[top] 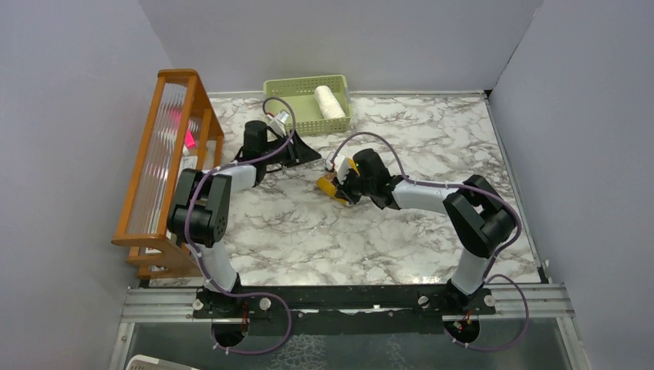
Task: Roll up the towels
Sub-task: Roll the towel at the center of the board.
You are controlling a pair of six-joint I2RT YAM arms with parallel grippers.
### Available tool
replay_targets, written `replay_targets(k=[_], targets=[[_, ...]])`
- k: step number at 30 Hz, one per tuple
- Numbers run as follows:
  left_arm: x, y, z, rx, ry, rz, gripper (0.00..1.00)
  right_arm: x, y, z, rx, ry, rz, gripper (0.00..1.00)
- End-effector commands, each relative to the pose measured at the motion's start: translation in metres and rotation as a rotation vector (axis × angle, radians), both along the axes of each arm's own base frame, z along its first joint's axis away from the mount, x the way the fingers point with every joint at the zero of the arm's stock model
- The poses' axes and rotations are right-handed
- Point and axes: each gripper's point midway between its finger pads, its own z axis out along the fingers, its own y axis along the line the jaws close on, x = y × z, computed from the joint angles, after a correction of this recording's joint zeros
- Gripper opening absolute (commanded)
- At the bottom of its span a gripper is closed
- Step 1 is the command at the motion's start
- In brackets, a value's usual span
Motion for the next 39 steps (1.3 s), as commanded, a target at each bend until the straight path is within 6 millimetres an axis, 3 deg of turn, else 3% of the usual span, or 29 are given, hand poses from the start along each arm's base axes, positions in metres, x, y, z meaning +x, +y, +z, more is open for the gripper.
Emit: replay_targets(k=[1,5,11,19,26,30,34,36,37,39], targets=[[-0.004,0.016,0.047,0.002,-0.104,-0.019,0.45,-0.033,0.035,0.048,0.325,0.293,0.051,0.01],[-0.019,0.019,0.057,0.027,-0.159,-0.048,0.45,-0.030,0.028,0.063,0.473,0.468,0.034,0.01],[-0.039,0.013,0.052,0.030,-0.158,-0.097,0.45,-0.017,0.002,0.049,0.563,0.794,-0.010,0.01],[-0.056,-0.020,0.023,0.067,-0.107,-0.158,0.43,-0.013,-0.004,0.004,0.540,1.039,-0.098,0.01],[-0.051,-0.036,-0.007,0.097,-0.044,-0.171,0.41,-0.008,-0.022,-0.006,0.644,1.159,-0.175,0.01],[-0.048,-0.038,-0.028,0.113,0.004,-0.156,0.40,-0.001,-0.033,-0.020,0.649,1.191,-0.251,0.01],[-0.042,-0.037,-0.052,0.142,0.040,-0.125,0.40,0.002,-0.033,-0.019,0.650,1.176,-0.245,0.01],[-0.038,-0.033,-0.070,0.170,0.065,-0.099,0.40,0.003,-0.032,-0.013,0.644,1.127,-0.210,0.15],[-0.038,-0.032,-0.080,0.184,0.083,-0.088,0.39,0.005,-0.032,-0.009,0.634,1.085,-0.197,0.30],[-0.039,-0.030,-0.095,0.204,0.114,-0.074,0.38,0.011,-0.034,0.000,0.593,0.970,-0.174,0.42]])
